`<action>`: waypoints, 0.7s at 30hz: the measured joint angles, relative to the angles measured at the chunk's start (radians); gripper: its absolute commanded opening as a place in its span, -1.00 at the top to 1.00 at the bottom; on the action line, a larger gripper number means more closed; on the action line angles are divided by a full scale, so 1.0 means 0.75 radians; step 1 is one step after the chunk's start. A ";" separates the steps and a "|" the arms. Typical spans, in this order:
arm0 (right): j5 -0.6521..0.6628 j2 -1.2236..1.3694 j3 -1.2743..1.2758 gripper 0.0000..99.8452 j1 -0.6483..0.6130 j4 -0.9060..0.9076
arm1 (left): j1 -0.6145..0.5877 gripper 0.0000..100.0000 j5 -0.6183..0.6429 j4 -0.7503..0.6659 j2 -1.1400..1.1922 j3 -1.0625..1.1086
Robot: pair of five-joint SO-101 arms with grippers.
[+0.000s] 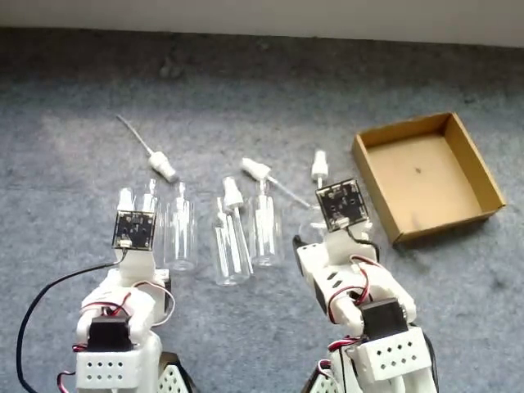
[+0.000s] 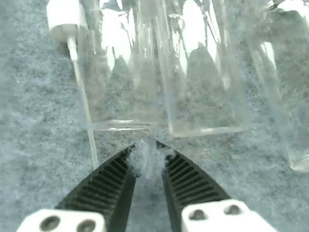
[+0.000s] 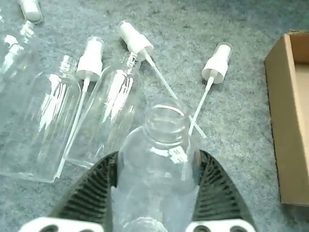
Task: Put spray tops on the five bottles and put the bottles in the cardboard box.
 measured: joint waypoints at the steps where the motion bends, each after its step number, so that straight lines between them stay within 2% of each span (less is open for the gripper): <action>1: -0.035 0.000 0.000 0.92 0.008 0.000 | -0.053 0.98 -0.074 -0.027 0.000 0.000; 5: -0.117 0.000 0.000 0.92 0.076 -0.004 | -0.305 0.98 -0.417 -0.141 0.000 -0.010; 7: -0.133 0.000 0.000 0.92 0.096 -0.004 | -0.407 0.98 -0.503 -0.158 0.000 -0.027; 11: -0.139 0.000 0.000 0.92 0.098 -0.004 | -0.499 0.98 -0.538 -0.160 0.000 -0.141; 17: -0.139 0.000 0.125 0.92 0.104 -0.102 | -0.505 0.98 -0.546 -0.027 -0.006 -0.426; 21: -0.139 0.000 0.213 0.92 0.106 -0.207 | -0.505 0.98 -0.546 -0.018 -0.002 -0.530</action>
